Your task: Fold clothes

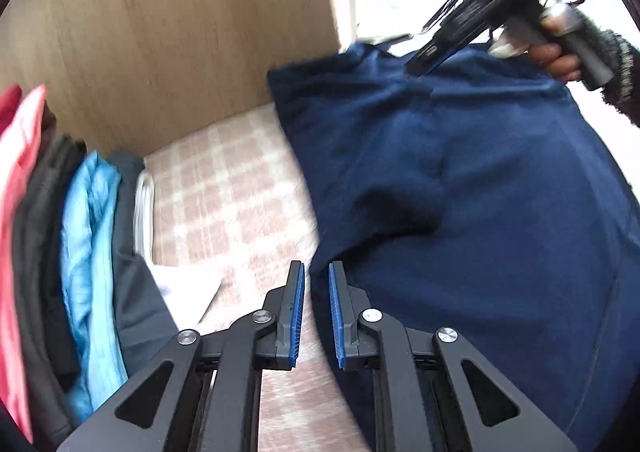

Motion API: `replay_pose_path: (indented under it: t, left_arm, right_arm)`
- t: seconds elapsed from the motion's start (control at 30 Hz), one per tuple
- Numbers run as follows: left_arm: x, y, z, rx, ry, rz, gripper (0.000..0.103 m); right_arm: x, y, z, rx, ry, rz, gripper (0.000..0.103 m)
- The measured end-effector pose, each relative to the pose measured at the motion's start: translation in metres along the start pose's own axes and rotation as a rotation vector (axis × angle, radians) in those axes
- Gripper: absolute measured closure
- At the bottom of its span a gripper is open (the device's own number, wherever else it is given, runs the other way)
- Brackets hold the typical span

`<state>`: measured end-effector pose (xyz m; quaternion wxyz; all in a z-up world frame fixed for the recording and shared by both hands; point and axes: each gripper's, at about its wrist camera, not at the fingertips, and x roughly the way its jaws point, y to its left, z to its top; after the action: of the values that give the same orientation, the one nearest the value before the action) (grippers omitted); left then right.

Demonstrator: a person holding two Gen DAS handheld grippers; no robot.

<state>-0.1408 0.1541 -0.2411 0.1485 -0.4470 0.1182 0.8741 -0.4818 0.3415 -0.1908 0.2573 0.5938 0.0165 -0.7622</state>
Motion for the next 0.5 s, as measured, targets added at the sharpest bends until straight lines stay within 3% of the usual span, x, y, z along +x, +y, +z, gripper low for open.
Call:
replay_pose_path:
  t: [0.13,0.27,0.3,0.37,0.4,0.5]
  left_arm:
    - [0.016,-0.028,0.014,0.06,-0.001,-0.058,0.081]
    - [0.038,-0.047,0.026,0.098,0.014,-0.098,0.081]
    - [0.046,-0.048,0.027,0.099,0.037,-0.101,0.086]
    - [0.053,-0.046,0.029,0.094,0.061,-0.121,0.094]
    - [0.054,-0.041,0.032,0.074,0.079,-0.154,0.099]
    - [0.04,-0.017,0.043,-0.03,0.092,-0.256,0.101]
  right_arm:
    - [0.016,-0.006,-0.003,0.002,0.052,0.016,0.065]
    - [0.017,-0.007,-0.012,-0.003,0.05,0.015,0.065]
    - [0.016,-0.008,-0.013,0.0,0.051,0.018,0.066]
    - [0.013,-0.008,-0.013,-0.018,0.052,0.013,0.079]
    - [0.012,-0.006,-0.013,-0.03,0.056,0.011,0.097]
    - [0.002,-0.004,-0.013,-0.056,0.043,0.021,0.099]
